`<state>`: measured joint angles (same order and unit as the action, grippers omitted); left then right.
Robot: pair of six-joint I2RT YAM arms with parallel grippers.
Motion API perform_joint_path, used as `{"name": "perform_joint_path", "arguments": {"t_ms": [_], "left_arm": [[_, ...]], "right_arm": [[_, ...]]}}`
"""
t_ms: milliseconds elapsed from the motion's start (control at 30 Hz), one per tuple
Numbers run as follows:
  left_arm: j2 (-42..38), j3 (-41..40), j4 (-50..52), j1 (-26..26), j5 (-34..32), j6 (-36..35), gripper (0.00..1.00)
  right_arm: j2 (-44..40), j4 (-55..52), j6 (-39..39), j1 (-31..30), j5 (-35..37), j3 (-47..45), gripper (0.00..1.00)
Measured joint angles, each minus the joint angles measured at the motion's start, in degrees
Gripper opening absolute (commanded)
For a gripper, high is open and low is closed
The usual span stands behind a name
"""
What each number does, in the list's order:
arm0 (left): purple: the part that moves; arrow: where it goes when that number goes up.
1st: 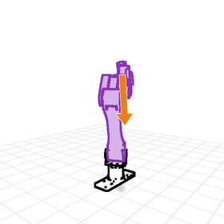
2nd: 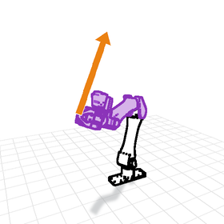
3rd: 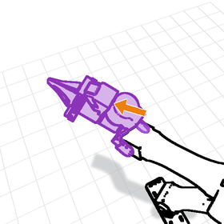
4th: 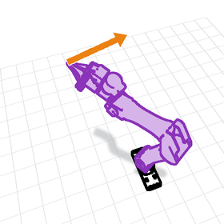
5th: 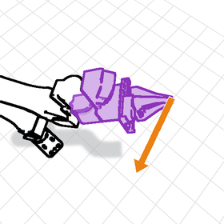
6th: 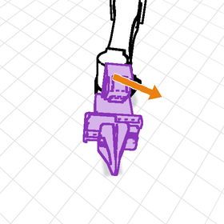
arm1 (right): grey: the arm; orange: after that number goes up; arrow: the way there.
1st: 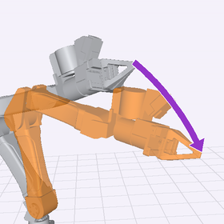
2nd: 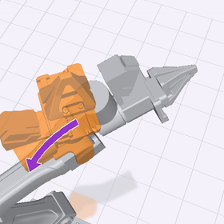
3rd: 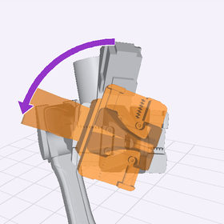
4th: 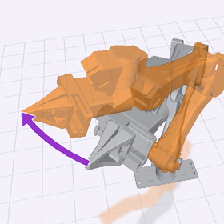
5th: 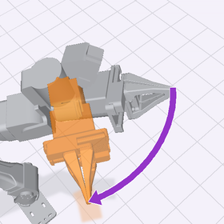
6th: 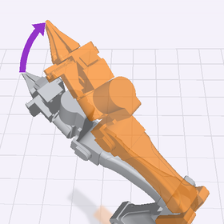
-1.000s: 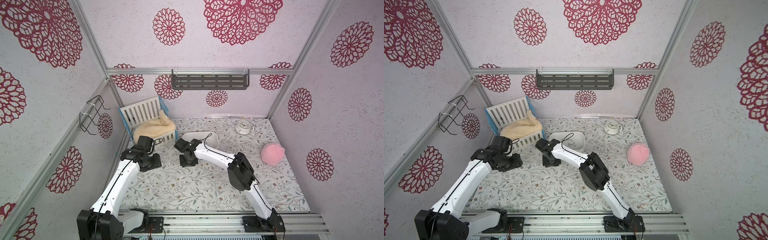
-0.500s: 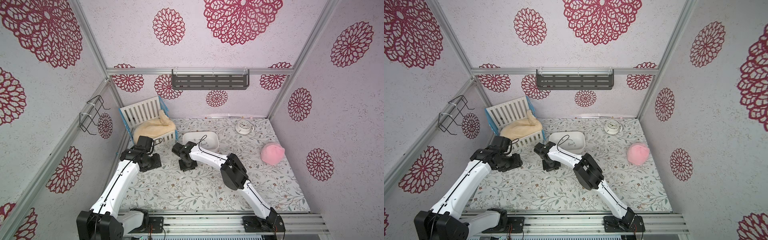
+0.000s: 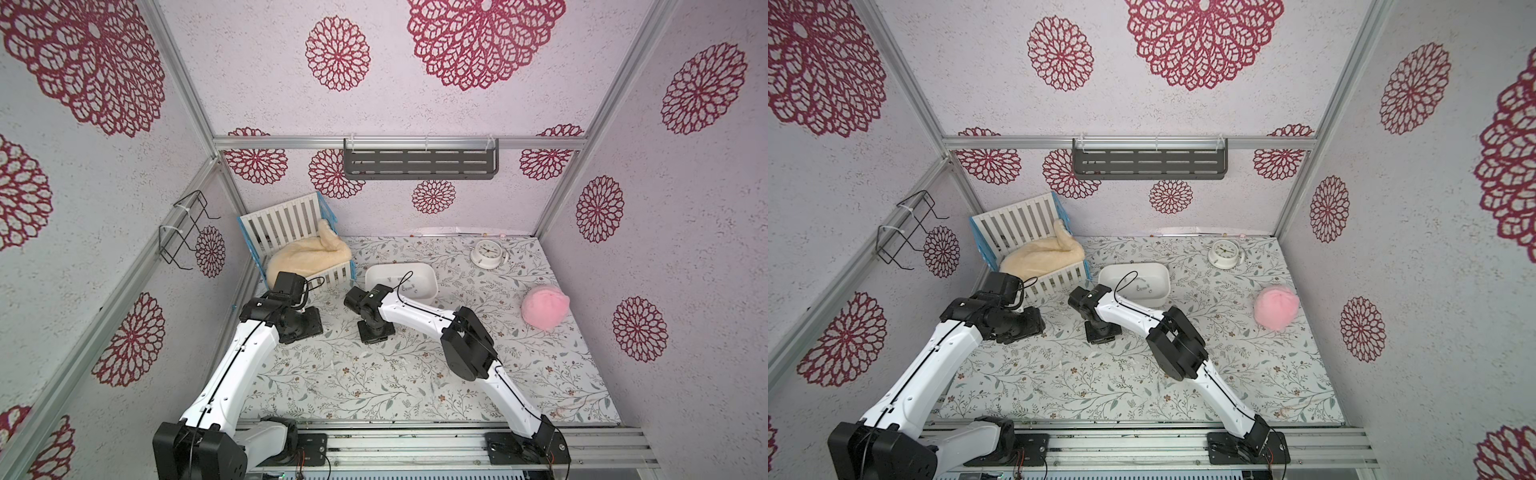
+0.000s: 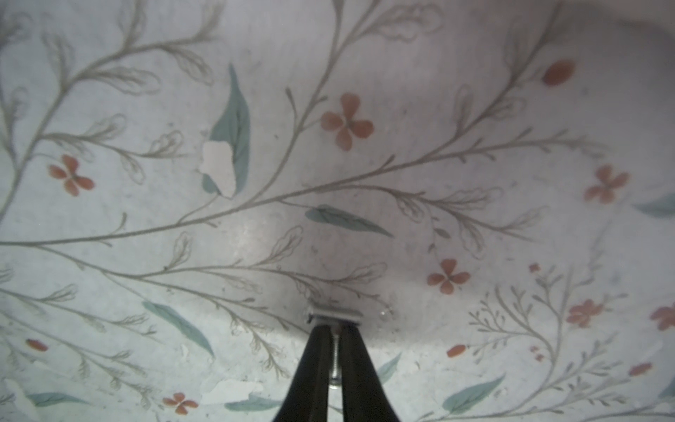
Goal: Put the screws on the desktop into the storage box
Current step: Pick up the screw from the center of the board.
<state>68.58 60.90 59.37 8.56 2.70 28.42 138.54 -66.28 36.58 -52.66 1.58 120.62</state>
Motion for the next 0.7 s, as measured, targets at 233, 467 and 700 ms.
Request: {"name": "perform_joint_path", "arguments": {"t_ms": [233, 467, 700], "left_arm": [[0.0, 0.0, 0.0, 0.0, 0.1, 0.1, 0.58], [0.0, 0.0, 0.0, 0.0, 0.1, 0.1, 0.58], [0.0, 0.0, 0.0, 0.0, 0.1, 0.1, 0.58]], "right_arm": [[-0.2, 0.2, 0.0, 0.0, 0.1, -0.3, 0.03], [-0.5, -0.6, 0.0, 0.0, 0.1, -0.3, 0.00], [-1.1, -5.1, -0.2, 0.0, 0.2, -0.3, 0.00]]}}
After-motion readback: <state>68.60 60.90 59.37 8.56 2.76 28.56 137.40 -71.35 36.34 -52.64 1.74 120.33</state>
